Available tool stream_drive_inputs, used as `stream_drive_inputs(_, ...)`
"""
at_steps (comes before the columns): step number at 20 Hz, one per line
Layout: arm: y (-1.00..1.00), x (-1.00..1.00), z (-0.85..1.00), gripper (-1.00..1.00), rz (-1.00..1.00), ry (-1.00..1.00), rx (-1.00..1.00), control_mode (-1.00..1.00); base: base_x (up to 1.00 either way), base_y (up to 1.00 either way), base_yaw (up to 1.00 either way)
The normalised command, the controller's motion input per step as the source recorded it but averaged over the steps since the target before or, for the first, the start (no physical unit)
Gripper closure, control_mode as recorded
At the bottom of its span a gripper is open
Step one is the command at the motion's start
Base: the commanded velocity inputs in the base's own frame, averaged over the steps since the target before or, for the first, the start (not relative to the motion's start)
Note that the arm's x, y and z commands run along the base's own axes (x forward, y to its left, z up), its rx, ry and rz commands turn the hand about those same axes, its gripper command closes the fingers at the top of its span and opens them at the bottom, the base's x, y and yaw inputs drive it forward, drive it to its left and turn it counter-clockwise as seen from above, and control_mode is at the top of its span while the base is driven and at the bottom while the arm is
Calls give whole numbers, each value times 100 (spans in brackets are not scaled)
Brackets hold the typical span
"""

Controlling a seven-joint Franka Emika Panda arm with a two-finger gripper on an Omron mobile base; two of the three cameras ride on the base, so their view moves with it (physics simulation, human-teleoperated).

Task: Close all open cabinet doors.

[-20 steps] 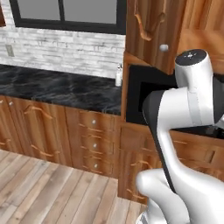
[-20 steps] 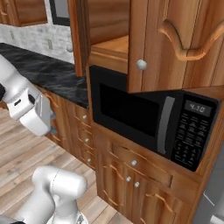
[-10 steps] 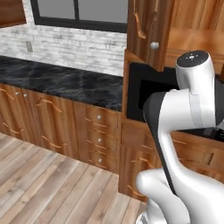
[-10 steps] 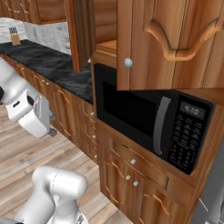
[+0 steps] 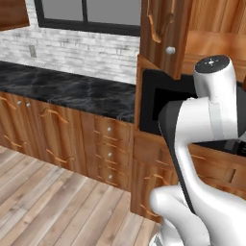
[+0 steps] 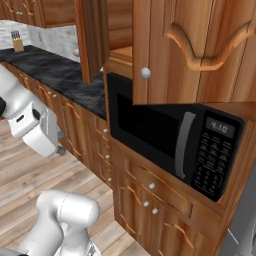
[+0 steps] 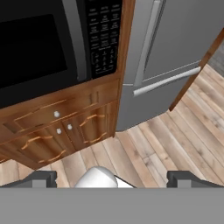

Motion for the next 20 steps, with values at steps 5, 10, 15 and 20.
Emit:
stream_drive_inputs(5, 0, 0, 0, -100, 0, 0, 0, 100, 22, -19, 55)
stream_drive_inputs(10, 0, 0, 0, -100, 0, 0, 0, 100, 0, 0, 3)
stream_drive_inputs(15, 0, 0, 0, -100, 0, 0, 0, 100, 12, 0, -8)
stream_drive_inputs(20, 0, 0, 0, -100, 0, 0, 0, 100, 2, -25, 54)
